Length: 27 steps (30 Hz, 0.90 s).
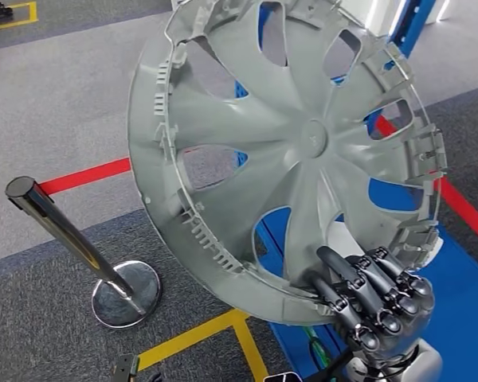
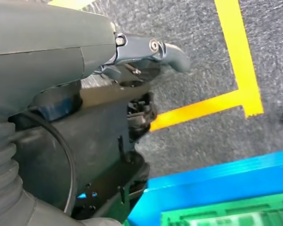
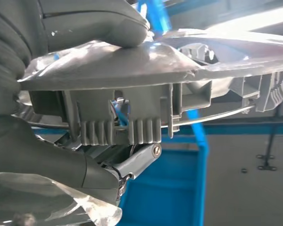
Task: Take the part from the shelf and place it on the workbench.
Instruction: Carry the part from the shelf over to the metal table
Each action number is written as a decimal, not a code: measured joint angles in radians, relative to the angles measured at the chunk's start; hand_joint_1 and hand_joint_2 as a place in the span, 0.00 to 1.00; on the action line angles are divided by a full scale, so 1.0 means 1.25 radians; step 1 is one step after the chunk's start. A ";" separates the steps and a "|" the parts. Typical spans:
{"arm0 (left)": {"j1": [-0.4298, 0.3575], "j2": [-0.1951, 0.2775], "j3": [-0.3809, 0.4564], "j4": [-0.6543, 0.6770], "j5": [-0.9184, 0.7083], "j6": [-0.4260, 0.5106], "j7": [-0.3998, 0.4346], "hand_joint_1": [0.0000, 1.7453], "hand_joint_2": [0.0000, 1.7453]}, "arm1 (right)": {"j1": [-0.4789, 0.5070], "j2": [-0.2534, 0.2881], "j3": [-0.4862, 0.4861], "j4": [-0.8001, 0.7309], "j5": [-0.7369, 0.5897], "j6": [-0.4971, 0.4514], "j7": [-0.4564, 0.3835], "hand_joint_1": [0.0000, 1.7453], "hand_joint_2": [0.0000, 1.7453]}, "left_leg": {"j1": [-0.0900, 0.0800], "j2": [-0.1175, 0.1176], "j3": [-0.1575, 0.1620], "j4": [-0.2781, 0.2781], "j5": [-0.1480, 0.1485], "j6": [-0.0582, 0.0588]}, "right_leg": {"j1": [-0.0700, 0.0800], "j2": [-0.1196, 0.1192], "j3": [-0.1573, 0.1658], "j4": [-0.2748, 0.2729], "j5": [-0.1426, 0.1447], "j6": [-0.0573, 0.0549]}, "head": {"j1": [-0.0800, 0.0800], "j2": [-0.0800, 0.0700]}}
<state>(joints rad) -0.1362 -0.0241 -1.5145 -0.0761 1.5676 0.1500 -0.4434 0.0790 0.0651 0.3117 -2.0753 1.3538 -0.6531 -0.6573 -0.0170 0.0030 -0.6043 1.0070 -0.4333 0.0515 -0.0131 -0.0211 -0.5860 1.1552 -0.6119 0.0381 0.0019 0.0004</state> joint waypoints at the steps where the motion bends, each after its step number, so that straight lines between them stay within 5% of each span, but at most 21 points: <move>1: -0.002 -0.001 0.000 0.000 0.000 0.000 0.000 0.00 1.00 | 0.000 0.000 0.000 -0.001 0.001 0.000 0.000 1.00 1.00 | 0.000 -0.009 0.000 0.000 -0.001 0.002 | 0.000 0.010 -0.031 0.054 -0.020 0.001 | 0.001 0.000; 3: -0.002 -0.002 0.000 0.000 0.000 0.000 0.000 0.00 1.00 | -0.001 0.000 0.000 -0.001 0.003 0.000 0.000 1.00 1.00 | 0.001 -0.030 0.001 0.001 -0.002 0.003 | 0.000 0.016 -0.074 0.113 -0.023 0.004 | 0.001 0.000; 4: -0.001 -0.002 0.000 0.000 0.000 0.000 0.000 0.00 1.00 | -0.002 -0.001 0.000 -0.001 0.004 0.000 0.000 1.00 1.00 | 0.002 -0.042 0.003 0.003 -0.003 0.001 | -0.001 0.017 -0.075 0.097 -0.001 0.006 | 0.002 0.000; 7: -0.003 -0.002 0.000 0.000 0.000 0.000 0.000 0.00 1.00 | -0.004 -0.001 0.000 -0.004 0.008 0.000 0.001 1.00 1.00 | 0.006 -0.077 0.002 0.015 -0.011 -0.009 | -0.010 0.058 -0.017 -0.049 0.084 0.010 | 0.002 0.000; 9: -0.003 -0.002 0.000 0.000 0.000 0.000 0.000 0.00 1.00 | -0.006 -0.002 0.001 -0.006 0.011 0.000 0.001 1.00 1.00 | 0.008 -0.095 -0.005 0.022 -0.013 -0.019 | -0.012 0.085 0.007 -0.093 0.091 0.006 | 0.002 0.000; 11: -0.001 -0.001 0.000 0.000 0.000 0.000 0.000 0.00 1.00 | -0.008 -0.002 0.002 -0.007 0.014 0.000 0.001 1.00 1.00 | 0.012 -0.110 -0.010 0.022 -0.011 -0.028 | -0.010 0.072 0.011 -0.096 0.091 -0.003 | 0.002 0.000; 13: 0.001 -0.001 0.000 -0.001 0.000 0.000 0.001 0.00 1.00 | -0.009 -0.002 0.004 -0.008 0.016 0.000 0.002 1.00 1.00 | 0.011 -0.085 -0.019 0.041 -0.022 -0.035 | -0.011 0.052 0.018 -0.101 0.092 -0.012 | -0.001 0.000; 16: -0.003 -0.002 0.000 -0.001 0.000 0.000 0.001 0.00 1.00 | -0.011 -0.003 0.006 -0.009 0.018 0.000 0.003 1.00 1.00 | 0.013 -0.020 -0.084 0.174 -0.085 -0.046 | -0.007 0.016 0.027 -0.104 0.086 -0.023 | -0.007 0.000; 18: -0.003 -0.003 0.000 -0.002 0.000 0.000 0.001 0.00 1.00 | -0.013 -0.005 0.007 -0.009 0.018 0.000 0.003 1.00 1.00 | 0.016 -0.012 -0.122 0.246 -0.103 -0.048 | -0.005 -0.007 0.032 -0.104 0.081 -0.024 | -0.007 0.000; 20: -0.001 -0.003 -0.001 -0.002 0.000 0.000 0.001 0.00 1.00 | -0.017 -0.006 0.009 -0.009 0.018 0.000 0.003 1.00 1.00 | 0.017 -0.006 -0.102 0.204 -0.064 -0.046 | -0.004 -0.027 0.039 -0.104 0.075 -0.023 | -0.007 0.000; 22: -0.002 -0.003 -0.001 -0.002 0.000 0.000 0.001 0.00 1.00 | -0.021 -0.008 0.010 -0.010 0.018 0.000 0.003 1.00 1.00 | 0.009 0.027 -0.047 0.095 -0.016 -0.037 | -0.002 -0.044 0.049 -0.104 0.068 -0.019 | -0.007 0.000; 24: -0.005 -0.002 -0.001 -0.002 0.000 0.000 0.001 0.00 1.00 | -0.023 -0.010 0.012 -0.010 0.018 0.000 0.003 1.00 1.00 | -0.003 0.057 -0.018 0.034 -0.005 -0.026 | 0.000 -0.058 0.054 -0.105 0.061 -0.011 | -0.006 0.000; 27: -0.004 0.000 -0.003 -0.002 0.000 0.002 0.001 0.00 1.00 | -0.029 -0.012 0.013 -0.010 0.017 0.000 0.000 1.00 1.00 | -0.007 0.040 -0.013 0.019 -0.008 -0.014 | -0.001 -0.072 0.060 -0.109 0.054 0.002 | -0.004 0.000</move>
<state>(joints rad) -0.1413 -0.0242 -1.5176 -0.0789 1.5678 0.1522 -0.4421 0.0432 0.0499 0.3280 -2.0878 1.3750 -0.6531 -0.6570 -0.0259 0.0533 -0.6207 1.0312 -0.4431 0.0342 -0.0141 -0.1105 -0.5105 1.0191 -0.5448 0.0409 -0.0034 0.0004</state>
